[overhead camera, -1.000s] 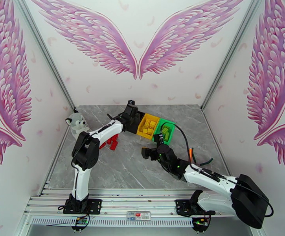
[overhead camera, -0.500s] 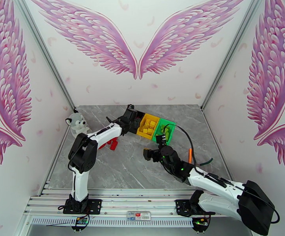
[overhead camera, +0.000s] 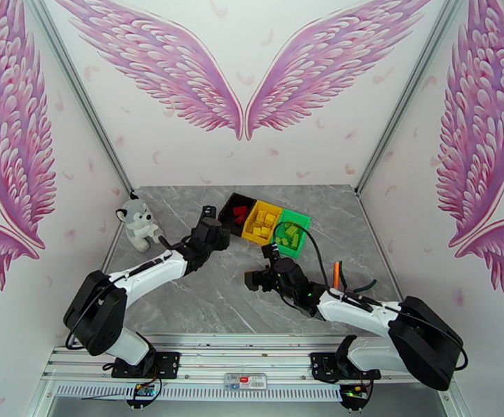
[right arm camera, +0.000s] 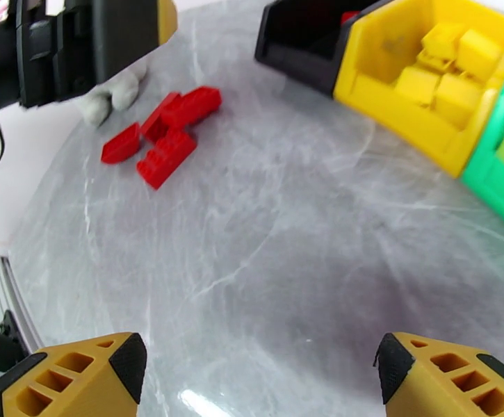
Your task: Sort the legos into containers by color
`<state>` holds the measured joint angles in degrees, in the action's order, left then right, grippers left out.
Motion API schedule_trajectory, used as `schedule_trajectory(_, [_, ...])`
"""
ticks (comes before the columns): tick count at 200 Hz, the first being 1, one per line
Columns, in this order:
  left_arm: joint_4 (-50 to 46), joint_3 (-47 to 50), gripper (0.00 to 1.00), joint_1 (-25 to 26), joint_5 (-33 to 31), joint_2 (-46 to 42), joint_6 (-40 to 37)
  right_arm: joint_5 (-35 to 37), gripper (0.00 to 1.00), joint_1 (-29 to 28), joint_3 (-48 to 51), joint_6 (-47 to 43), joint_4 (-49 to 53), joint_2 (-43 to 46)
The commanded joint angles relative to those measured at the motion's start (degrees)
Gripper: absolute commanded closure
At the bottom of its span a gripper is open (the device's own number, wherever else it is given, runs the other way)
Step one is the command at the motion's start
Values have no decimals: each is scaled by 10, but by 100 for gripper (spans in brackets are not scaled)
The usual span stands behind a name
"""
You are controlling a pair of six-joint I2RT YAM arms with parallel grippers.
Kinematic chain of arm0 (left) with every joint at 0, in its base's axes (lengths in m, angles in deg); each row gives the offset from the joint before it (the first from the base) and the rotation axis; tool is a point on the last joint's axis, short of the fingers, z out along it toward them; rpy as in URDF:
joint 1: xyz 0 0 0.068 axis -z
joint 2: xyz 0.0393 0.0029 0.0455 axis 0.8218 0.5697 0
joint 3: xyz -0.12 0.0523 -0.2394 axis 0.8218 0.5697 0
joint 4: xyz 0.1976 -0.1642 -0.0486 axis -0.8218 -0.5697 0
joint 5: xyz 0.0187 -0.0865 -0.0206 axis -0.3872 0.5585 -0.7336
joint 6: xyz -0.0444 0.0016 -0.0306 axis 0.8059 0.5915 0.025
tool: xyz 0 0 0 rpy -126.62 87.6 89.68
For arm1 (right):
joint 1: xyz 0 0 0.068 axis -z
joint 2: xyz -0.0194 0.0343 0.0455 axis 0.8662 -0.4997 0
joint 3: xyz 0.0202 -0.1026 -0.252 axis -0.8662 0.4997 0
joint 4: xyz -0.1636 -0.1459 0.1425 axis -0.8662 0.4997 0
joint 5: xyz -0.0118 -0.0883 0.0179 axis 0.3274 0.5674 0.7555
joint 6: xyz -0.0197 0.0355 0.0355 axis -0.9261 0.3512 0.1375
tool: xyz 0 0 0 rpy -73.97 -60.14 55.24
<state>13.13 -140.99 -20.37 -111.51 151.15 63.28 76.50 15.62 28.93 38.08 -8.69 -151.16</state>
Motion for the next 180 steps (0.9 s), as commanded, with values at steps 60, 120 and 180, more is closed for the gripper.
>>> schedule_trajectory(60, [71, 156, 19, -29, 24, -56, 58, -112, 12, -22, -93, 41, -89, -156])
schedule_trajectory(120, [140, 175, 28, -95, 114, 15, 54, -108, 12, -28, -94, 38, -88, -161])
schedule_trajectory(180, [175, 147, 32, -105, 153, 96, 48, -89, 11, -28, -74, 35, -78, -134])
